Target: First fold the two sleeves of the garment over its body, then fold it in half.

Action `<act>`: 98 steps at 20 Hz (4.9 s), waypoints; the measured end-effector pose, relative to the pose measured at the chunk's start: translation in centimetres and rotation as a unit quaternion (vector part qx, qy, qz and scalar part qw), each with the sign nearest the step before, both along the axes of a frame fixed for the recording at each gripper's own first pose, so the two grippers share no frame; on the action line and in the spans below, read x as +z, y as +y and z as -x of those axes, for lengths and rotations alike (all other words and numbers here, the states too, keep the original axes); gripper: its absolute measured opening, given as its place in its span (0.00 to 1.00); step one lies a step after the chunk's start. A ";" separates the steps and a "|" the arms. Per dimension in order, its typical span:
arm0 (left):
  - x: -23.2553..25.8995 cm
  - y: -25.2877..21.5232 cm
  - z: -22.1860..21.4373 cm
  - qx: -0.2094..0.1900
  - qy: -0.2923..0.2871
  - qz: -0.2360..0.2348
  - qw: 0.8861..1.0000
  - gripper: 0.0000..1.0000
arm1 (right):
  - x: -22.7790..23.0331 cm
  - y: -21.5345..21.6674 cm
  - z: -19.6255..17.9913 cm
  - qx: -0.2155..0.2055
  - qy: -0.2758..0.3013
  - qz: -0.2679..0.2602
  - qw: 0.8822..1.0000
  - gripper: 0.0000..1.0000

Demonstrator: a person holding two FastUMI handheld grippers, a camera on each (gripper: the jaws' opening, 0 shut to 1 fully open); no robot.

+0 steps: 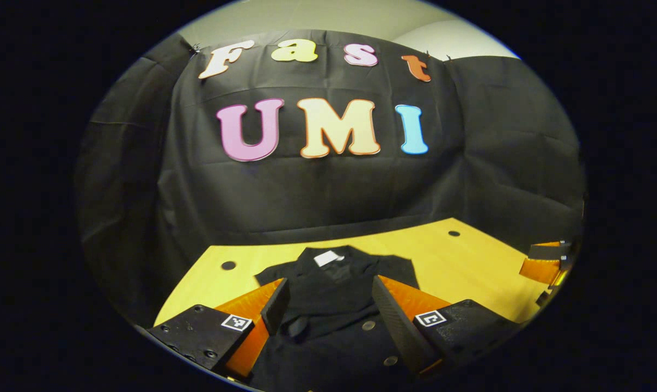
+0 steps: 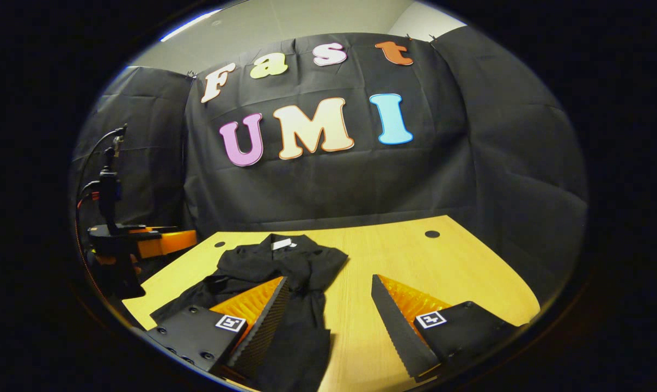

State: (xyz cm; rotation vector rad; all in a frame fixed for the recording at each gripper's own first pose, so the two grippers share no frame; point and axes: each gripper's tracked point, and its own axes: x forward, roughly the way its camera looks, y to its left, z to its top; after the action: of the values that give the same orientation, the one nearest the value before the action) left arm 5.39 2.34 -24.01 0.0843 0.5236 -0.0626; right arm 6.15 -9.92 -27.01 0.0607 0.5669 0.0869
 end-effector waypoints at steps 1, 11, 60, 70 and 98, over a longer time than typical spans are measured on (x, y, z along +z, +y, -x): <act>-0.2 1.4 1.6 0.011 0.009 -0.001 1.000 0.93 | -0.1 0.7 0.9 0.001 0.006 0.001 1.000 0.97; -6.7 9.6 16.4 0.067 0.131 0.004 0.989 0.93 | -7.0 3.3 11.6 0.008 0.110 0.060 0.992 0.97; -1.8 4.7 16.8 0.048 0.134 0.076 0.987 0.00 | -2.8 9.4 12.4 0.104 0.143 -0.053 0.983 0.02; 0.7 9.2 4.8 0.062 0.064 0.060 0.994 0.00 | 1.5 10.1 -1.2 0.075 0.054 -0.057 0.994 0.02; -2.3 15.4 -13.9 0.078 -0.042 -0.006 0.996 0.97 | 2.4 7.0 -18.5 -0.087 -0.055 0.085 0.991 0.98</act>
State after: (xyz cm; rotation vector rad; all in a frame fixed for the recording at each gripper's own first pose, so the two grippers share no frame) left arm 19.26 17.72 -26.29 0.0568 0.4457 0.0965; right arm 24.60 -2.87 -24.57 -0.0598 0.4558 -0.1265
